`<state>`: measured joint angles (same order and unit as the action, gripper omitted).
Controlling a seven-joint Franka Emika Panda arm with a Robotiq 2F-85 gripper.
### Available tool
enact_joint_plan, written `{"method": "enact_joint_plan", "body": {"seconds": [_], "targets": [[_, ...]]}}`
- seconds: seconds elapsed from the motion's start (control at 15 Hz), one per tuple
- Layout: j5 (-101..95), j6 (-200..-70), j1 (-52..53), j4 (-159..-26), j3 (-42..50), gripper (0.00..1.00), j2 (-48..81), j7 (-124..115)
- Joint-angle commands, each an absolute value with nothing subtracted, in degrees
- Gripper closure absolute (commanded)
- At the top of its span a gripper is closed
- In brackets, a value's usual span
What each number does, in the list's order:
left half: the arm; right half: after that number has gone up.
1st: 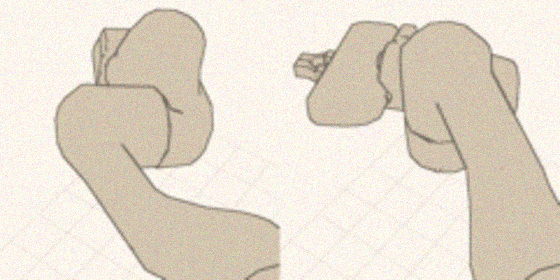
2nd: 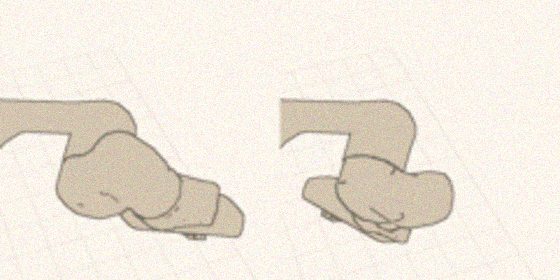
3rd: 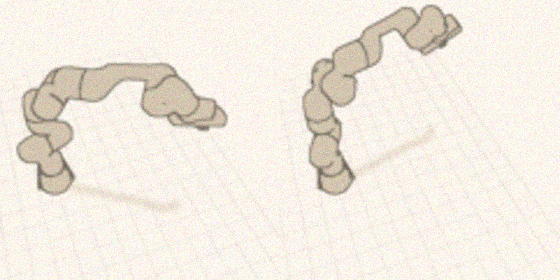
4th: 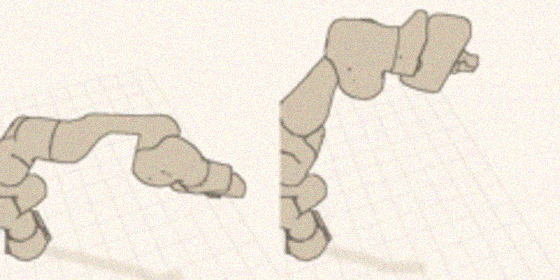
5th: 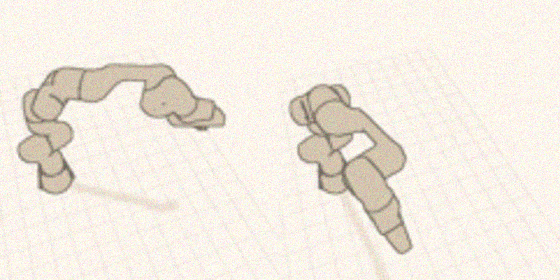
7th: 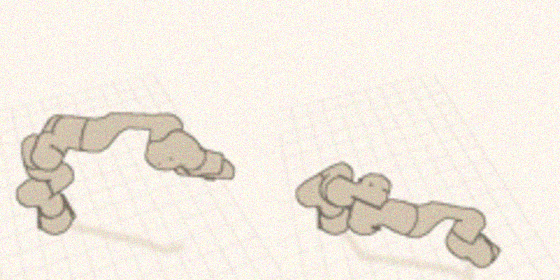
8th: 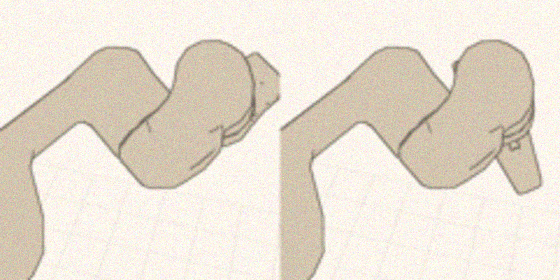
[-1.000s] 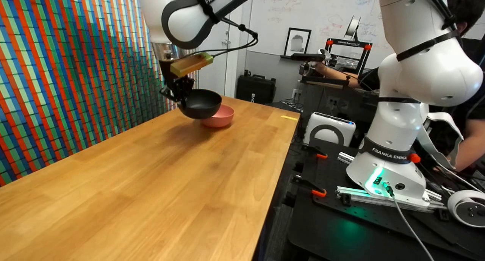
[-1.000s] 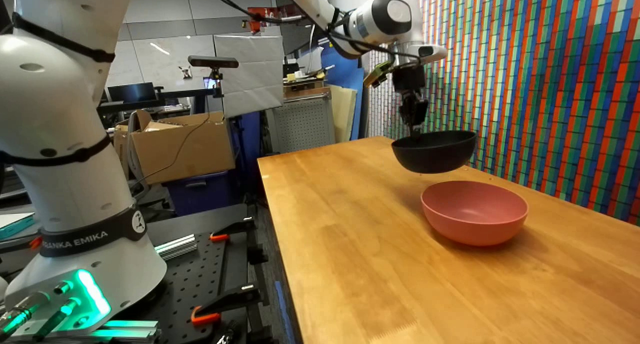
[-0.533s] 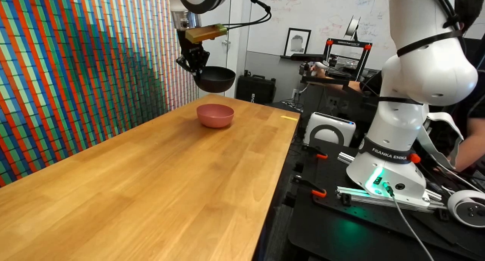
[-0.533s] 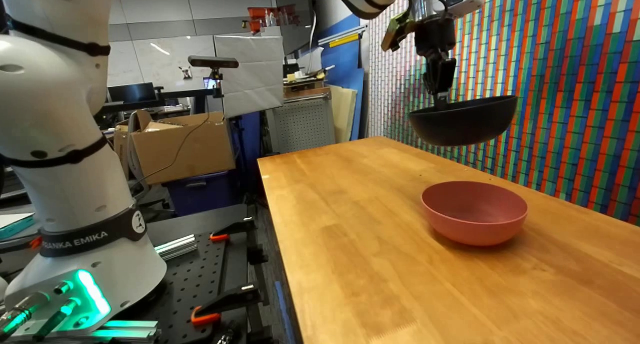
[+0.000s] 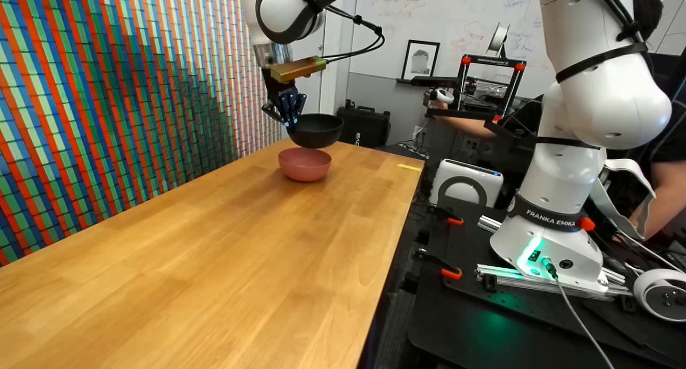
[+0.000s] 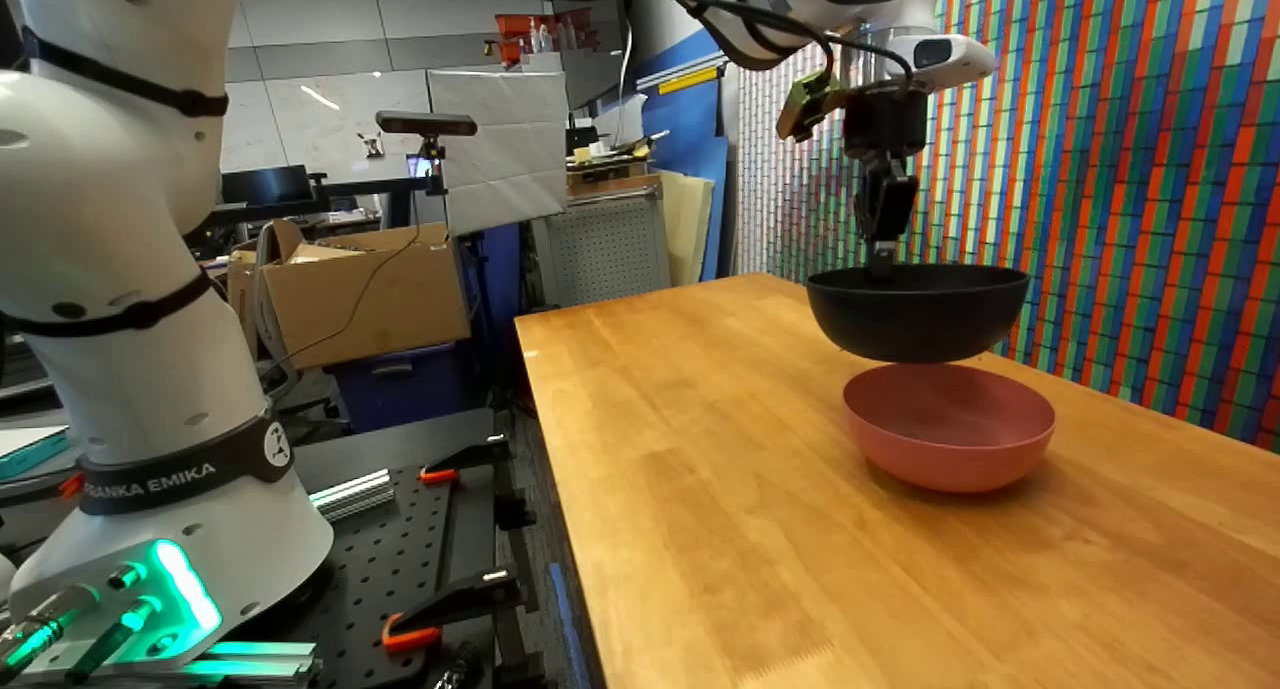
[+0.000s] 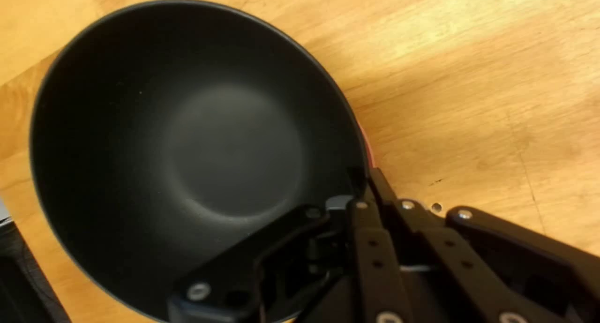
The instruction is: Pick up the black bowl and put it in the light red bowl
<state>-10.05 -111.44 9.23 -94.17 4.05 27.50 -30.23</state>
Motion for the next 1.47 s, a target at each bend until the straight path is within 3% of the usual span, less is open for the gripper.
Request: {"method": "enact_joint_plan", "body": {"seconds": [0.0, 0.4, 0.47, 0.53, 1.07, 1.2, 1.4], "targets": [[-8.5, -110.8, 8.6, -91.5, 3.3, 0.99, 29.6, -29.2], [-8.6, -110.1, 8.8, -86.8, 3.3, 0.97, 33.2, -29.5], [-8.4, -110.2, 8.8, -86.1, 3.4, 0.71, 33.8, -29.9], [-8.3, -110.0, 8.7, -85.3, 3.4, 0.70, 34.3, -29.7], [-7.5, -107.8, 9.1, -84.1, 2.2, 0.08, 32.9, -27.4], [-5.4, -104.9, 8.9, -82.8, 0.6, 0.00, 31.9, -24.4], [-2.0, -98.0, 8.8, -79.3, -2.0, 0.00, 30.0, -19.0]]}}
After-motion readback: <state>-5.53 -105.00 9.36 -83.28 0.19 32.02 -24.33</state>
